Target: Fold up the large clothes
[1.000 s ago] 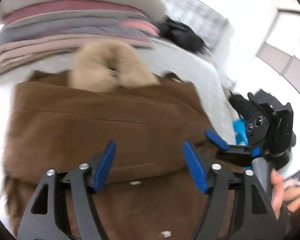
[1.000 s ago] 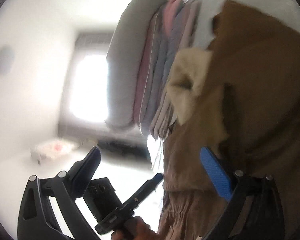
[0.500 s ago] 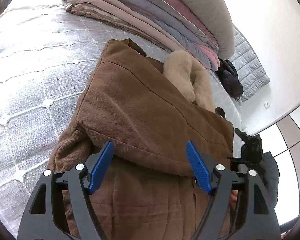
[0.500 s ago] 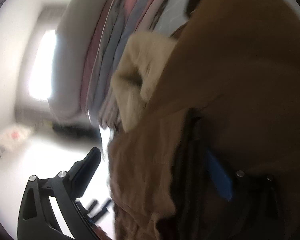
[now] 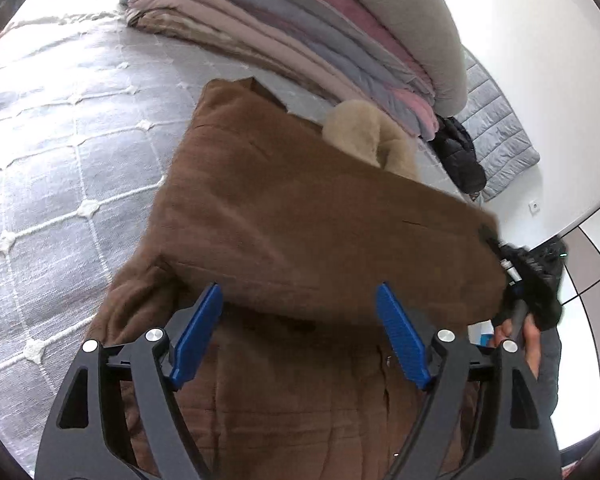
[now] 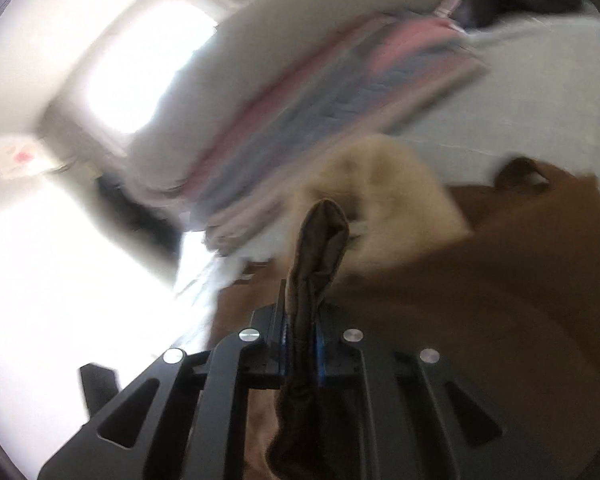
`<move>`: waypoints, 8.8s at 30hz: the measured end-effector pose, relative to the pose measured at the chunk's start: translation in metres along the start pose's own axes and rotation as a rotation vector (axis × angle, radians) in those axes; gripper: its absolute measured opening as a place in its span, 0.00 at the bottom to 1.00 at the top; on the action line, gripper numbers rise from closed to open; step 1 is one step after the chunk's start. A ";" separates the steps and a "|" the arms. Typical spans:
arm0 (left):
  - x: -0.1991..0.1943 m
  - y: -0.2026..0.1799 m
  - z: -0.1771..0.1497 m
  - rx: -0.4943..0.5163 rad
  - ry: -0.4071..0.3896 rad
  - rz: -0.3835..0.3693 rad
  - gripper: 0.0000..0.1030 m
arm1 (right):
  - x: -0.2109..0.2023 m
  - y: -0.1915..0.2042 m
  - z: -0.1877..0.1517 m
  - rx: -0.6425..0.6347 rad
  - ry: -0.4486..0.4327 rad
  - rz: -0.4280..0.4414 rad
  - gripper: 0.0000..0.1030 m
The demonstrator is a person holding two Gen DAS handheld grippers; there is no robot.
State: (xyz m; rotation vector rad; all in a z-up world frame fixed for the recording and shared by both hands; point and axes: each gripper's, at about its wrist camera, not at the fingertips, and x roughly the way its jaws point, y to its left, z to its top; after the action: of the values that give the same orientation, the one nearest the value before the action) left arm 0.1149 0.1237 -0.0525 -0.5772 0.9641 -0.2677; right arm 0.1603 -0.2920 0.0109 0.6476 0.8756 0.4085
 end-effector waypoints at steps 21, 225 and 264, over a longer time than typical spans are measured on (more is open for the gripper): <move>0.004 0.016 -0.003 -0.038 0.047 0.055 0.75 | 0.044 -0.049 -0.046 0.326 0.200 0.267 0.75; -0.128 -0.019 -0.068 0.382 -0.562 0.808 0.84 | -0.239 -0.067 -0.089 -0.146 -0.400 -0.643 0.90; -0.147 0.082 -0.196 -0.425 -0.057 -0.215 0.88 | -0.157 0.008 -0.210 0.156 0.095 -0.029 0.93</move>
State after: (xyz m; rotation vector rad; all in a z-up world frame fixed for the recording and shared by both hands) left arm -0.1319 0.1913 -0.0827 -1.0757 0.9081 -0.2362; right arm -0.1022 -0.3024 0.0073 0.7631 1.0135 0.3495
